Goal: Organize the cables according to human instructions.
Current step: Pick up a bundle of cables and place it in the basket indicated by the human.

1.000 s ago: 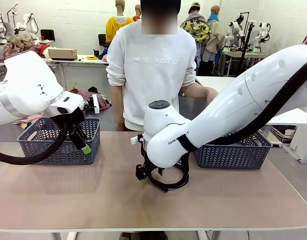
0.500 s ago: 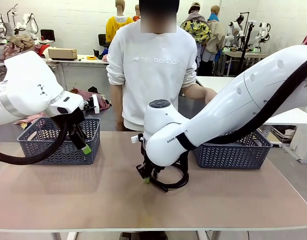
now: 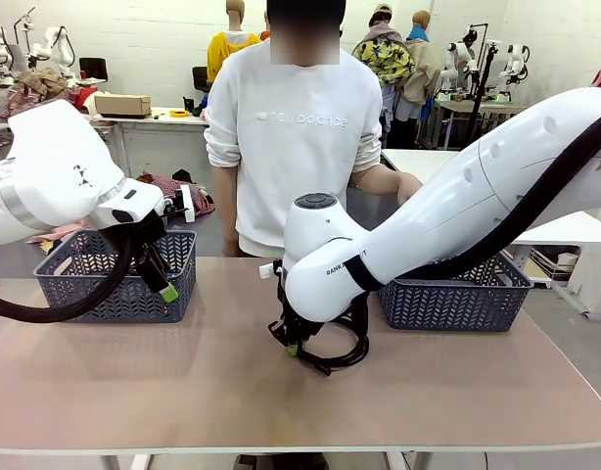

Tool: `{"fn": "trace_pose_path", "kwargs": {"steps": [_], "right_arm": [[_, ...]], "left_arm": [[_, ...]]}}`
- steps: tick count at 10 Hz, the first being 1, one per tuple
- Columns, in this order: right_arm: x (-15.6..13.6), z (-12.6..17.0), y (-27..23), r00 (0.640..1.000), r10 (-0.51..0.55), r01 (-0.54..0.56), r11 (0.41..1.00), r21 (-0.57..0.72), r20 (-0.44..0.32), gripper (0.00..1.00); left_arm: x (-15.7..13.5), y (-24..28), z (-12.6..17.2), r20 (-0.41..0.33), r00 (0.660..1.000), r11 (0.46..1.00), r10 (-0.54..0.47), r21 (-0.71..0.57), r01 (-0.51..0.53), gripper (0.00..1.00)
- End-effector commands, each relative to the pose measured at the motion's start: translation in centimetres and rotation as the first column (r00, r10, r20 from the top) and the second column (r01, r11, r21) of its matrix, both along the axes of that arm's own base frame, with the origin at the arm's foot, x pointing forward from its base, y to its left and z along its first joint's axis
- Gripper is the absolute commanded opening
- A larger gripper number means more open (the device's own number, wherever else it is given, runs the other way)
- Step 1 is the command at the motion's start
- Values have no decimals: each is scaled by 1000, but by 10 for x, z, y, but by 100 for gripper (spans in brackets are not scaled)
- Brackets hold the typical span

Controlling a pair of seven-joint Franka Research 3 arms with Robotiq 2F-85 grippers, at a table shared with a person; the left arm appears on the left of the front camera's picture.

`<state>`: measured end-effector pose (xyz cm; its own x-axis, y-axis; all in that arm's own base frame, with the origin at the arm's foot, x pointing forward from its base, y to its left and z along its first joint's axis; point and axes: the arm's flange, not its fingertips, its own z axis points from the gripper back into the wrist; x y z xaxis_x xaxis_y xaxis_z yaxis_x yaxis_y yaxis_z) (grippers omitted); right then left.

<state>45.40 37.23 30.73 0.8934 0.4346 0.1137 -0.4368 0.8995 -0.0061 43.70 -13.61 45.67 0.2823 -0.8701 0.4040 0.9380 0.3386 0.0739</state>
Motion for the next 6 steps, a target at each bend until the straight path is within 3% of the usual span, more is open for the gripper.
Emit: {"fn": "trace_pose_path", "kwargs": {"steps": [1, 4, 5, 6], "right_arm": [[-19, 14, -6, 999, -25, 25, 1000, -6, -48, 0], [-53, 47, -23, 1000, -16, 15, 999, -30, -22, 0], [-61, 63, -30, 999, 31, -31, 999, -23, 9, 0], [-70, 81, -37, 988, 150, -150, 989, -12, 26, 0]], "left_arm": [[1, 2, 1, -1, 1000, 1000, 8, 4, -8, 100], [1, 2, 1, -1, 1000, 1000, 8, 4, -8, 100], [1, 2, 1, -1, 1000, 1000, 8, 4, -8, 100], [1, 2, 1, -1, 1000, 1000, 8, 4, -8, 100]]}}
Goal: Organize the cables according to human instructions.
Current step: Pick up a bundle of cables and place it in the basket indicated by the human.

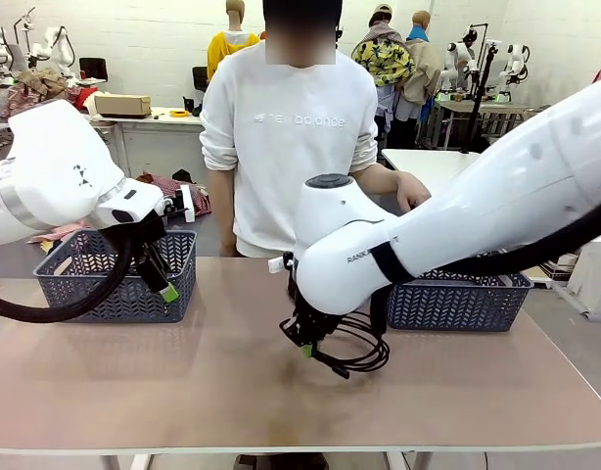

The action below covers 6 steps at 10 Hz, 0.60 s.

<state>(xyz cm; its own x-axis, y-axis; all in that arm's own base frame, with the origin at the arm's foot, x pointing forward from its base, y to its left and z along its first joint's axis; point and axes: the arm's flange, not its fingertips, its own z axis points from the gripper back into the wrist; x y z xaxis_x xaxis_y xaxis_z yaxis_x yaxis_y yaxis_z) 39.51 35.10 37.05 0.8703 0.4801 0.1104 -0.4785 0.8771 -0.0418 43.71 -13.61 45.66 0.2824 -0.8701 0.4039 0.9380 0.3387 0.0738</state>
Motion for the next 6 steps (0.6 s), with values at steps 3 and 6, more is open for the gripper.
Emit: {"fn": "trace_pose_path", "kwargs": {"steps": [3, 6], "right_arm": [[-33, 65, -29, 926, 378, -378, 925, 41, 16, 0], [-32, 105, -59, 841, 537, -531, 842, -91, 67, 0]], "left_arm": [[1, 2, 1, -1, 1000, 1000, 8, 4, -8, 100], [1, 2, 1, -1, 1000, 1000, 8, 4, -8, 100]]}}
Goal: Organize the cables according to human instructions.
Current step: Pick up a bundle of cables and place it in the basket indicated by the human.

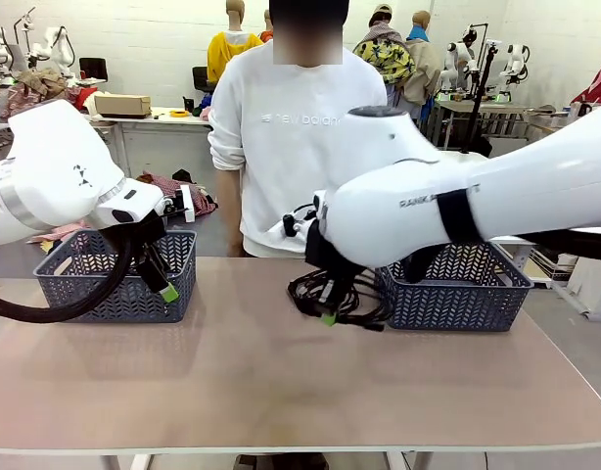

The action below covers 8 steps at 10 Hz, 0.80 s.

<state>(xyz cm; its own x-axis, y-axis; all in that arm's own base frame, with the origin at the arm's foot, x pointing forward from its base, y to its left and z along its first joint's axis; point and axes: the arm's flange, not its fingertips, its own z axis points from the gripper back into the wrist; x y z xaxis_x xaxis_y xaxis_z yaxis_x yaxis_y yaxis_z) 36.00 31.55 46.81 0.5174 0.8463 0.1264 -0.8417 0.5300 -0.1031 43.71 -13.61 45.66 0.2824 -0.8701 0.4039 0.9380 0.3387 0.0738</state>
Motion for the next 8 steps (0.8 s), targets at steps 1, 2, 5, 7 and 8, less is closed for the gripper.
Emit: {"fn": "trace_pose_path", "kwargs": {"steps": [1, 2, 5, 7, 8], "right_arm": [[8, 18, -40, 991, 108, -105, 993, -48, 82, 0], [15, 27, -60, 983, 148, -143, 988, -52, 109, 0], [54, 41, -127, 966, 229, -228, 973, -20, 117, 0], [85, 39, -161, 970, 222, -220, 975, -30, 103, 0], [99, 36, -170, 972, 218, -214, 975, -52, 88, 0]], "left_arm": [[1, 2, 1, -1, 1000, 1000, 8, 4, -8, 100], [1, 2, 1, -1, 1000, 1000, 8, 4, -8, 100], [1, 2, 1, -1, 1000, 1000, 8, 4, -8, 100], [1, 2, 1, -1, 1000, 1000, 8, 4, -8, 100], [1, 2, 1, -1, 1000, 1000, 8, 4, -8, 100]]}}
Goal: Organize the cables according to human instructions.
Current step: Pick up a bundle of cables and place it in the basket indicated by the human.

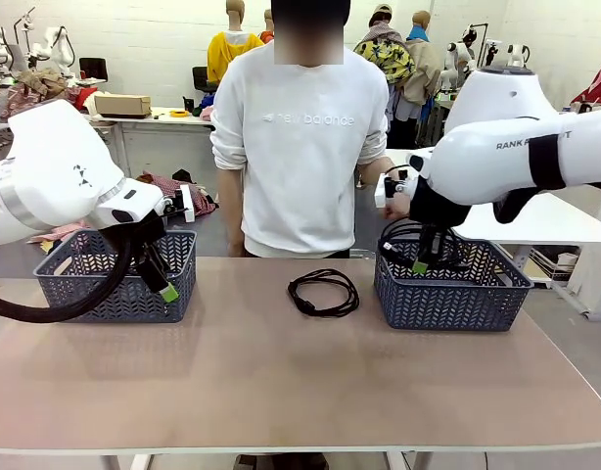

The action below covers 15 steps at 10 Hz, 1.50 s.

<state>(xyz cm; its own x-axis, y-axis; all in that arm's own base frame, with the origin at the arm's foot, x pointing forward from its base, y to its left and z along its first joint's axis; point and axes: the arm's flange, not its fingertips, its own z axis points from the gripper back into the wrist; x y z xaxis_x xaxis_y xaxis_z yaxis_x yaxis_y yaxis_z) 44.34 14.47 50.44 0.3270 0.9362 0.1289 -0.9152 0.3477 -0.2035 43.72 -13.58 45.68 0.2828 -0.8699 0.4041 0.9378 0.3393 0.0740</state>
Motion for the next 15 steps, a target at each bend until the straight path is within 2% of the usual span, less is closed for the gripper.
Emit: {"fn": "trace_pose_path", "kwargs": {"steps": [1, 3, 4, 10, 11, 15], "right_arm": [[26, -2, -6, 1000, 16, -16, 1000, -6, -7, 0], [41, -4, -17, 1000, 12, -12, 1000, -11, -3, 0], [23, -10, -13, 1000, -12, 11, 1000, -11, -20, 0], [23, -10, -13, 1000, -12, 11, 1000, -11, -20, 0], [28, -10, -9, 1000, -4, 3, 1000, -19, -23, 13], [72, -18, -31, 1000, 20, -21, 998, -64, -23, 13]], "left_arm": [[1, 2, 1, -2, 1000, 1000, 7, 4, -7, 100], [1, 2, 1, -2, 1000, 1000, 7, 4, -7, 100], [1, 2, 1, -2, 1000, 1000, 7, 4, -7, 100], [1, 2, 1, -2, 1000, 1000, 7, 4, -7, 100], [1, 2, 1, -2, 1000, 1000, 7, 4, -7, 100], [1, 2, 1, -2, 1000, 1000, 7, 4, -7, 100]]}}
